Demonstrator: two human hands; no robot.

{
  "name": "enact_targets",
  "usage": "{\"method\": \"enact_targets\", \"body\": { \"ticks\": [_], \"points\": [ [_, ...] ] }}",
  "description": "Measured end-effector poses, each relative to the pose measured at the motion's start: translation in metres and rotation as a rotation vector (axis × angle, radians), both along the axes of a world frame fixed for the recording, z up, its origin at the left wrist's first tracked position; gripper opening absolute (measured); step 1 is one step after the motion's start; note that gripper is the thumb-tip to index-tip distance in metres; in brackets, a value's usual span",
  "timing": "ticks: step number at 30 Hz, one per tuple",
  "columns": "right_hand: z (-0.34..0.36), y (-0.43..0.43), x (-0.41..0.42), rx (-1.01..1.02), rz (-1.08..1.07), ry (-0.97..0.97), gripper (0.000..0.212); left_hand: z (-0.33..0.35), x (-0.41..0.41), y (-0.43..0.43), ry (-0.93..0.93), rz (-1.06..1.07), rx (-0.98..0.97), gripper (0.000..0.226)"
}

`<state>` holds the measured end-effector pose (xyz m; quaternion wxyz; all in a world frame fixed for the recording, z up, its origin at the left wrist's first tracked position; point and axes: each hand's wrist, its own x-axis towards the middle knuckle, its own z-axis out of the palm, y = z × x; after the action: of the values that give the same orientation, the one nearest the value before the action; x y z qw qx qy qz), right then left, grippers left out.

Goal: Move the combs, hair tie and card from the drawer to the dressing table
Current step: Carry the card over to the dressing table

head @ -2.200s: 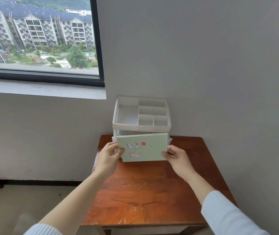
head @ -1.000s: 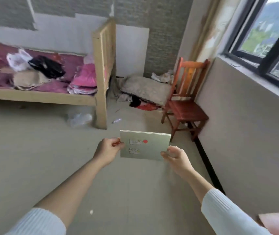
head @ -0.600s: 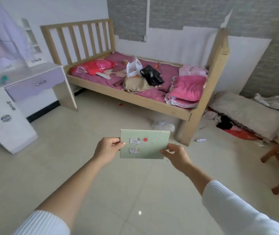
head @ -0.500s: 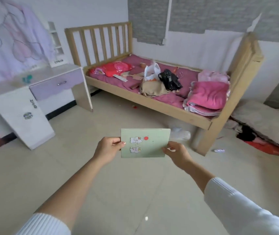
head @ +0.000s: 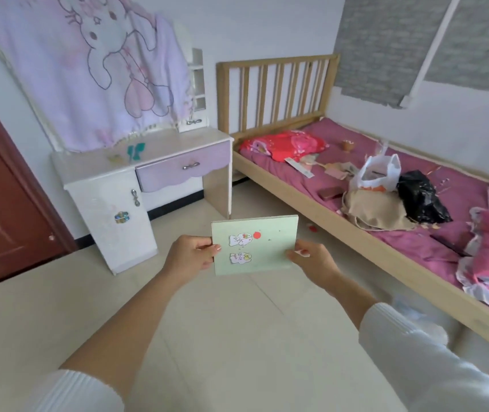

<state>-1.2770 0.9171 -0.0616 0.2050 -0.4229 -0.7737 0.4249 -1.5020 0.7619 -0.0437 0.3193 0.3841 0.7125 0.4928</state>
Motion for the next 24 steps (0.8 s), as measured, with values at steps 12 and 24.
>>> {"method": "enact_targets", "body": {
  "ticks": [12,24],
  "points": [
    [-0.011,0.159,-0.322,-0.411,-0.081,0.278,0.035,-0.016,-0.289,0.141,-0.082,0.219,0.130,0.027],
    [-0.040,0.276,-0.594,-0.854,-0.037,0.517,0.011,-0.045,-0.485,0.293,-0.577,0.472,0.175,0.033]
  ]
}}
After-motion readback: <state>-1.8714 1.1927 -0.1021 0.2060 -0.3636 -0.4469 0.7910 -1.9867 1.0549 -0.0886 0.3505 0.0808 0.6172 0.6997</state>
